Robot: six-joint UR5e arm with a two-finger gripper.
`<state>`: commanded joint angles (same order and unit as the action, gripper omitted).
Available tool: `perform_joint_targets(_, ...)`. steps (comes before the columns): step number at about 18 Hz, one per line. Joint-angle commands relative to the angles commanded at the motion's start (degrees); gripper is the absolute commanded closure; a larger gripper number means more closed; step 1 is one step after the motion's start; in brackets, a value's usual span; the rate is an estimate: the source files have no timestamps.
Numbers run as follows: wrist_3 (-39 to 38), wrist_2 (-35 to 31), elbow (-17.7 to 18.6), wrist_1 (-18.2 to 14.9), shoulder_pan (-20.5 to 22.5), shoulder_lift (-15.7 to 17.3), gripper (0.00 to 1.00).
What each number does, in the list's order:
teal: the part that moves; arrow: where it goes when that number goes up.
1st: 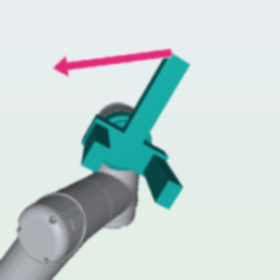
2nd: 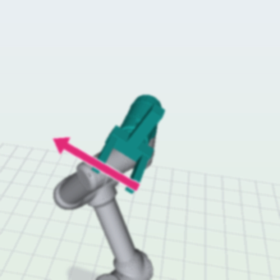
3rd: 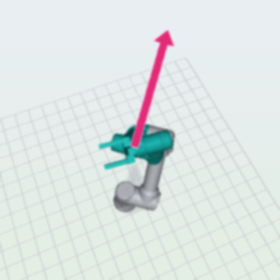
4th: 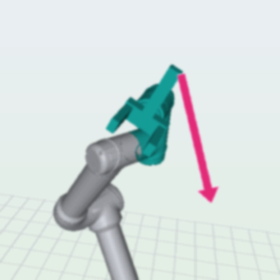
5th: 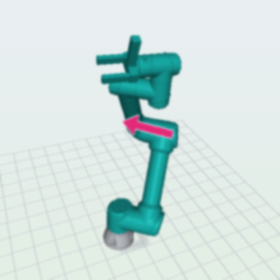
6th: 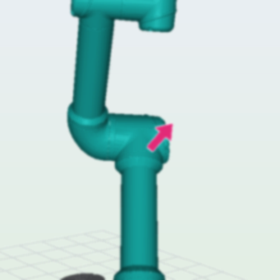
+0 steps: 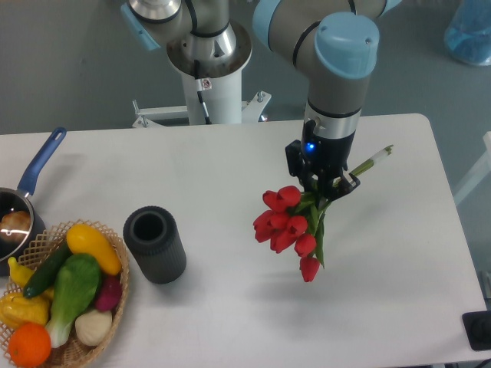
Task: Insert the flowers into the vase
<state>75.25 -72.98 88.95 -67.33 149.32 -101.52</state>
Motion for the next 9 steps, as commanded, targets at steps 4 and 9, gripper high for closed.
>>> perform_joint_targets(4, -6.86, 12.22, 0.79, 2.45, 0.36, 1.14, 0.96)
perform_joint_targets(9, -11.71, 33.21, 2.54, 4.4, 0.01, 1.23, 0.97)
